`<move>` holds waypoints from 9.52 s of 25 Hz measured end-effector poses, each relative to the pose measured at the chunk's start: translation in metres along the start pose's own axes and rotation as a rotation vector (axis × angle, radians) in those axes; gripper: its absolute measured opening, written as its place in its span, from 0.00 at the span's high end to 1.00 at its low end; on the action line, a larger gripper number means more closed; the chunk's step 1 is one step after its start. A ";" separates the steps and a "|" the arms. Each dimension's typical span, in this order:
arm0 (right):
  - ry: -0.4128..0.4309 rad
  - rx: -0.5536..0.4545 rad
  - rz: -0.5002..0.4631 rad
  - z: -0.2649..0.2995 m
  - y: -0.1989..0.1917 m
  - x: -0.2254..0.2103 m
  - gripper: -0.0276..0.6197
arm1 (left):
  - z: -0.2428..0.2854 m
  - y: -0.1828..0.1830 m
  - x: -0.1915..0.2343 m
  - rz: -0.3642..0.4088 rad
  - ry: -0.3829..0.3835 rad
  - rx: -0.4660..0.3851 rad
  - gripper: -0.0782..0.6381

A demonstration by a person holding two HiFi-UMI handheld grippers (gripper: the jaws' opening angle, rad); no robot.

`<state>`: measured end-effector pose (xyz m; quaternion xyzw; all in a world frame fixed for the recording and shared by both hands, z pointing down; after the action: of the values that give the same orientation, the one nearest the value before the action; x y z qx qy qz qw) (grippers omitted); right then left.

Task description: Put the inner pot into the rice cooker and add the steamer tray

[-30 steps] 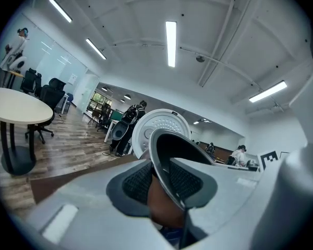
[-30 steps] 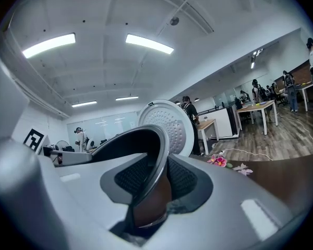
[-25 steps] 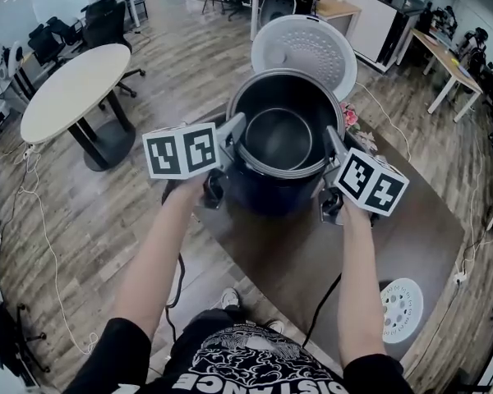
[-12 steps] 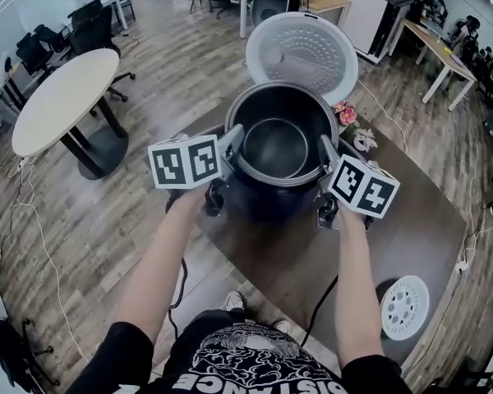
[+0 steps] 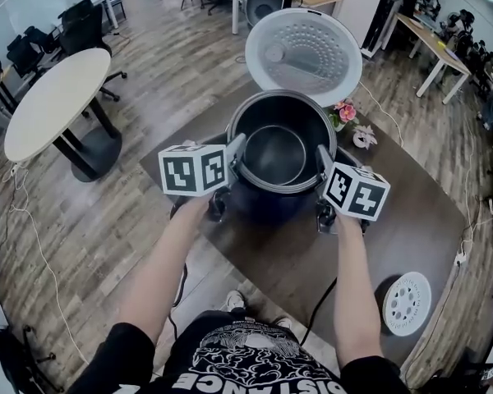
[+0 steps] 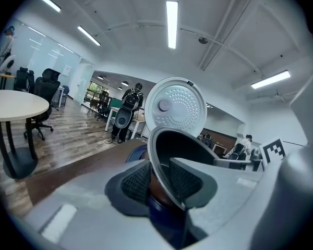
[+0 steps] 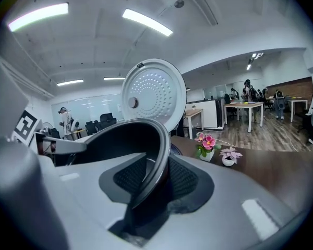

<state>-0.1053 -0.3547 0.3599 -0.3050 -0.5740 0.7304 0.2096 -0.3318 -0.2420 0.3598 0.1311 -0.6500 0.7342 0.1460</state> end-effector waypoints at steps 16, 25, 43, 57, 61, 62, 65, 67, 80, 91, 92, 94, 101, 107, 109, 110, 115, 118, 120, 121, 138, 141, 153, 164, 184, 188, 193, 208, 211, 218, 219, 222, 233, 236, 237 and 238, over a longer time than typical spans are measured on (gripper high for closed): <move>-0.002 0.008 0.027 0.005 -0.014 -0.010 0.73 | 0.010 -0.016 0.005 -0.019 0.004 -0.019 0.72; 0.009 0.000 0.039 0.005 -0.017 -0.010 0.73 | 0.009 -0.019 0.007 -0.015 0.005 -0.016 0.72; -0.007 -0.010 -0.046 -0.022 -0.018 -0.005 0.66 | -0.014 -0.007 -0.006 0.120 0.049 -0.027 0.64; -0.148 -0.062 -0.019 -0.115 -0.011 -0.067 0.66 | -0.001 -0.019 -0.111 0.280 -0.100 -0.033 0.64; -0.193 -0.065 -0.015 -0.149 -0.012 -0.091 0.65 | 0.007 -0.030 -0.153 0.294 -0.175 -0.037 0.64; -0.205 -0.065 -0.017 -0.158 -0.011 -0.097 0.64 | 0.009 -0.033 -0.165 0.295 -0.196 -0.038 0.64; -0.254 -0.074 -0.006 -0.187 -0.010 -0.118 0.62 | 0.019 -0.046 -0.202 0.288 -0.268 -0.028 0.64; -0.297 -0.085 0.001 -0.209 -0.011 -0.133 0.62 | 0.026 -0.060 -0.226 0.296 -0.317 -0.008 0.64; -0.590 -0.105 0.032 -0.367 -0.034 -0.216 0.61 | 0.041 -0.166 -0.375 0.321 -0.592 0.164 0.61; -0.746 -0.097 0.101 -0.477 -0.066 -0.261 0.59 | 0.030 -0.251 -0.458 0.283 -0.692 0.325 0.61; -0.753 -0.094 0.113 -0.484 -0.071 -0.265 0.59 | 0.028 -0.260 -0.462 0.280 -0.696 0.342 0.61; -0.762 -0.085 0.139 -0.496 -0.082 -0.272 0.59 | 0.024 -0.276 -0.469 0.282 -0.697 0.378 0.61; -0.751 -0.014 0.219 -0.523 -0.127 -0.302 0.59 | 0.016 -0.327 -0.478 0.235 -0.639 0.511 0.61; -0.718 0.052 0.268 -0.528 -0.158 -0.325 0.59 | 0.014 -0.357 -0.477 0.237 -0.596 0.613 0.61; -0.705 0.078 0.285 -0.527 -0.168 -0.330 0.59 | 0.014 -0.364 -0.473 0.219 -0.572 0.632 0.61; -0.697 0.091 0.295 -0.525 -0.173 -0.331 0.59 | 0.014 -0.368 -0.469 0.201 -0.556 0.640 0.61; -0.663 0.135 0.337 -0.515 -0.191 -0.338 0.62 | 0.013 -0.383 -0.463 0.138 -0.517 0.691 0.62; -0.668 0.157 0.351 -0.514 -0.198 -0.339 0.65 | 0.012 -0.388 -0.465 0.109 -0.517 0.706 0.67; -0.670 0.160 0.356 -0.514 -0.200 -0.340 0.68 | 0.012 -0.390 -0.464 0.097 -0.509 0.708 0.69; -0.669 0.158 0.359 -0.514 -0.201 -0.340 0.71 | 0.012 -0.391 -0.463 0.097 -0.503 0.707 0.71; -0.618 0.118 0.294 -0.482 -0.174 -0.327 0.84 | 0.008 -0.356 -0.439 0.044 -0.456 0.592 0.78; -0.586 0.113 0.276 -0.463 -0.165 -0.319 0.84 | 0.010 -0.340 -0.424 0.038 -0.427 0.555 0.78; -0.389 0.101 0.189 -0.371 -0.134 -0.267 0.84 | -0.002 -0.276 -0.340 0.004 -0.273 0.401 0.79; -0.187 0.066 0.089 -0.275 -0.088 -0.200 0.84 | -0.022 -0.198 -0.257 -0.032 -0.126 0.221 0.79; 0.048 -0.098 0.072 -0.149 0.014 -0.083 0.86 | -0.043 -0.051 -0.154 -0.004 -0.005 -0.021 0.79; 0.081 -0.117 0.061 -0.126 0.030 -0.063 0.86 | -0.043 -0.023 -0.135 0.010 -0.004 -0.058 0.79; 0.123 -0.126 0.072 -0.093 0.046 -0.030 0.86 | -0.044 0.010 -0.101 0.009 0.011 -0.081 0.79; 0.130 -0.110 0.090 -0.028 0.035 0.009 0.85 | -0.025 0.031 -0.031 0.016 0.037 -0.117 0.79; 0.117 -0.096 0.093 -0.020 0.030 0.005 0.85 | -0.014 0.026 -0.024 0.008 0.035 -0.096 0.79; 0.085 -0.061 0.092 -0.005 0.017 0.000 0.85 | 0.003 0.013 -0.012 0.027 0.034 -0.046 0.79; 0.080 -0.052 0.091 -0.004 0.015 0.000 0.85 | 0.003 0.012 -0.010 0.030 0.035 -0.038 0.79; 0.077 -0.027 0.082 -0.004 0.011 0.001 0.84 | 0.003 0.012 -0.008 0.045 0.040 -0.018 0.79; 0.083 0.022 0.075 0.004 0.003 -0.008 0.82 | 0.016 0.007 -0.010 0.086 0.040 0.003 0.79; 0.086 0.032 0.080 0.007 0.000 -0.008 0.81 | 0.018 0.006 -0.007 0.092 0.040 0.009 0.78; 0.086 0.033 0.082 0.007 0.000 -0.009 0.81 | 0.019 0.005 -0.007 0.092 0.041 0.011 0.78; 0.086 0.034 0.083 0.007 0.000 -0.009 0.81 | 0.020 0.004 -0.007 0.091 0.041 0.013 0.78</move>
<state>-0.1040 -0.3658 0.3627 -0.3559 -0.5390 0.7343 0.2088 -0.3273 -0.2622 0.3556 0.0873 -0.6472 0.7469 0.1251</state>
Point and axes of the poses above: the fingertips, and each gripper's own axes: z forward along the fingers, x to its left, y out of its top, the point moved 6 cm from there along -z, backward along the fingers, and after that the axes turned 13 degrees about -x, right-handed, at the moved point
